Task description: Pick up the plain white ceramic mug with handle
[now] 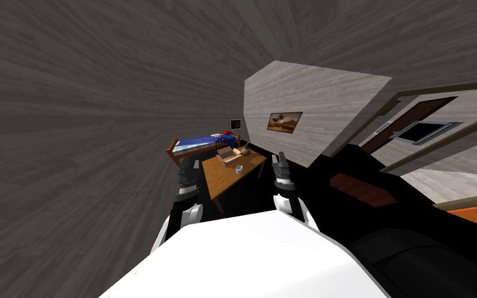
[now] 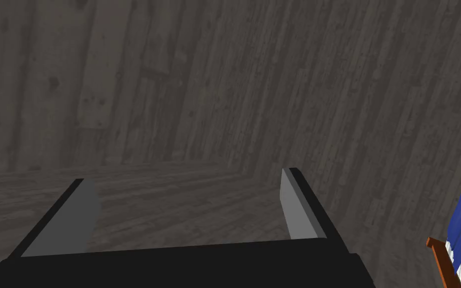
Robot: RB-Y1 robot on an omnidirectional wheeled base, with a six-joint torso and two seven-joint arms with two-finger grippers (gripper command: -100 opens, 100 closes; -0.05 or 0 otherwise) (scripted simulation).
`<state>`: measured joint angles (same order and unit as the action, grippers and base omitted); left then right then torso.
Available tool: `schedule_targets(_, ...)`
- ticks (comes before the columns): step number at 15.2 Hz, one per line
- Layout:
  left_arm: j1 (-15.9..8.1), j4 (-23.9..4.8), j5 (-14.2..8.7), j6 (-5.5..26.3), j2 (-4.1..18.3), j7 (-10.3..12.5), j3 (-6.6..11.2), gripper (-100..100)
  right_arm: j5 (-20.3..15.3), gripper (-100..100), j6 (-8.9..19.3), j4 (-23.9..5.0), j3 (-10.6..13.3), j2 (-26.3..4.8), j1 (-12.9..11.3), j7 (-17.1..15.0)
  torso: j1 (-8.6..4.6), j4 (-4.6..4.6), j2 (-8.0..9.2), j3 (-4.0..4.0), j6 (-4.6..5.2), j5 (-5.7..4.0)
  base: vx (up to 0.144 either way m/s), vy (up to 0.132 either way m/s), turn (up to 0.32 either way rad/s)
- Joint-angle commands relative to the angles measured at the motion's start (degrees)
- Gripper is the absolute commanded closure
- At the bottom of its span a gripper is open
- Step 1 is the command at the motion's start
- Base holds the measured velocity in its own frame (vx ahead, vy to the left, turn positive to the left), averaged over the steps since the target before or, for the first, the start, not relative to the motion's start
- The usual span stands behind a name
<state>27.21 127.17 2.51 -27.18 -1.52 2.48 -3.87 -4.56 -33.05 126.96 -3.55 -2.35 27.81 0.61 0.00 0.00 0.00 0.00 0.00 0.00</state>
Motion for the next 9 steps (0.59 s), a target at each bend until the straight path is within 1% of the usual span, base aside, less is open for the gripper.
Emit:
schedule_targets(1,0.0,0.0,0.0,0.0,0.0,0.0,0.0,0,0.3,-100,0.56,-1.27,1.04,-2.73,0.62,0.11,0.0,0.0,0.0,0.0,0.0,0.0,-0.008,0.003,0.161)
schedule_targets(2,-0.01,0.0,0.0,0.0,0.0,0.0,-0.01,0,0.3,-100,0.56,-1.27,1.04,-2.73,0.62,0.11,0.0,0.0,0.02,0.01,-0.03,0.0,-0.014,0.0,0.21)
schedule_targets(4,-0.01,0.0,0.0,0.0,0.0,0.0,-0.01,0,0.74,-100,1.36,-3.07,2.53,-5.76,1.46,0.27,-0.02,0.01,0.05,0.03,-0.03,0.0,-0.018,-0.002,0.263)
schedule_targets(5,-0.01,0.0,0.0,0.0,0.0,0.0,-0.01,0,0.74,-100,1.36,-3.07,2.53,-5.89,1.46,0.27,-0.02,0.01,0.06,0.03,-0.05,-0.01,-0.018,-0.002,0.221)
schedule_targets(6,-0.01,0.0,0.0,0.0,0.0,0.0,0.0,0,1.02,-100,1.86,-4.22,3.47,-7.79,1.99,0.37,-0.02,0.01,0.06,0.04,-0.03,-0.01,-0.018,0.002,0.214)
schedule_targets(7,-0.01,0.0,0.0,0.0,0.0,0.0,-0.01,0,1.02,-100,1.86,-4.22,3.47,-7.79,1.99,0.37,-0.02,0.01,0.07,0.04,-0.03,-0.01,-0.015,0.004,0.184)
schedule_targets(8,-0.01,0.0,0.0,0.0,0.0,0.0,0.0,0,1.34,-100,2.44,-5.51,4.53,-9.9,2.57,0.49,-0.01,0.01,0.06,0.04,-0.03,0.0,-0.014,0.011,0.234)
schedule_targets(9,-0.01,0.0,0.0,0.0,0.0,0.0,-0.01,0,1.69,-100,3.07,-6.93,5.69,-11.22,3.21,0.62,0.0,0.01,0.06,0.03,-0.04,0.0,-0.018,0.017,0.411)
